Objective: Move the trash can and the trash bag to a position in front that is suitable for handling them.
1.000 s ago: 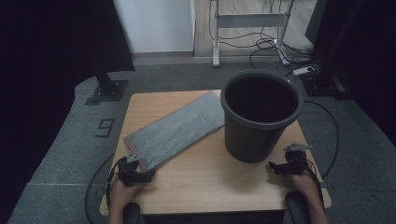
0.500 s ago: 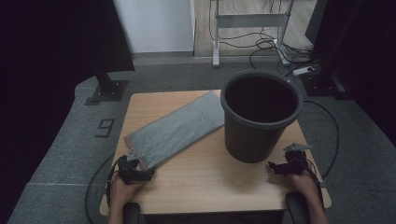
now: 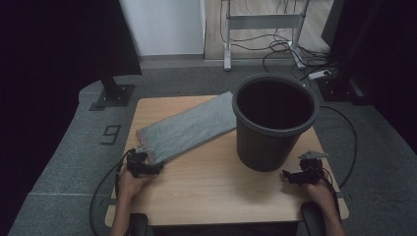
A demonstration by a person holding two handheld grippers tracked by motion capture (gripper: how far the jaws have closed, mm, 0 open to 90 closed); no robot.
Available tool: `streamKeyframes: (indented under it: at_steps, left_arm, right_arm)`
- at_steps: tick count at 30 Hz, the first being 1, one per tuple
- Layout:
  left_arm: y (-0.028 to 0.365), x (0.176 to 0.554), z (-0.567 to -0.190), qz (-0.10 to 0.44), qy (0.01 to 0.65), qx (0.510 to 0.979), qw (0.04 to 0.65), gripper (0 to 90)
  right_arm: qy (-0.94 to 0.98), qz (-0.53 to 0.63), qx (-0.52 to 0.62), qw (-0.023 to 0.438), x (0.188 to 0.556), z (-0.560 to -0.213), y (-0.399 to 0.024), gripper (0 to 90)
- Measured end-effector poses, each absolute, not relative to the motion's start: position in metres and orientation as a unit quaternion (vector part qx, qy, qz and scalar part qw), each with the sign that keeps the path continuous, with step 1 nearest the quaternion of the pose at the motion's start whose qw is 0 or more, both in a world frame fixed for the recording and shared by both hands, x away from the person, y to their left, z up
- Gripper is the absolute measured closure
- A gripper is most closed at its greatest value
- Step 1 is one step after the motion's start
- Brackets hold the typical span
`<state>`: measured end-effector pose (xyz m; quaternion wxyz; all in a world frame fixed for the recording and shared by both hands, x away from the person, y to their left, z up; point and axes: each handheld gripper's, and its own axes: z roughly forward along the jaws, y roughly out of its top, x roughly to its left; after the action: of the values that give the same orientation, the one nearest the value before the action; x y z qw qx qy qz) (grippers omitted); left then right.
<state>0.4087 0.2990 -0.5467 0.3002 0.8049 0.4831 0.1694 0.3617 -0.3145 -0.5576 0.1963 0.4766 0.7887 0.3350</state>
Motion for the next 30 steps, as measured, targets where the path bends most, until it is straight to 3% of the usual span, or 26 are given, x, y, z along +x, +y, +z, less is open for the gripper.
streamKeyframes:
  at_steps: [9,18,26,30]
  left_arm:
    - [0.299,0.438,-0.547,0.172,0.491,0.800,0.299,0.0]
    - [0.296,0.405,-0.536,0.194,0.492,0.804,0.273,0.0]
    - [0.274,0.387,-0.507,0.203,0.463,0.800,0.323,0.0]
    - [0.251,0.395,-0.501,0.208,0.440,0.811,0.326,0.0]
  right_arm:
    - [0.789,0.335,0.477,0.196,0.362,-0.558,-0.315,0.0]
    - [0.788,0.337,0.477,0.194,0.362,-0.557,-0.315,0.0]
    - [0.775,0.340,0.496,0.192,0.367,-0.545,-0.327,0.0]
    - [0.758,0.336,0.511,0.227,0.380,-0.520,-0.337,0.0]
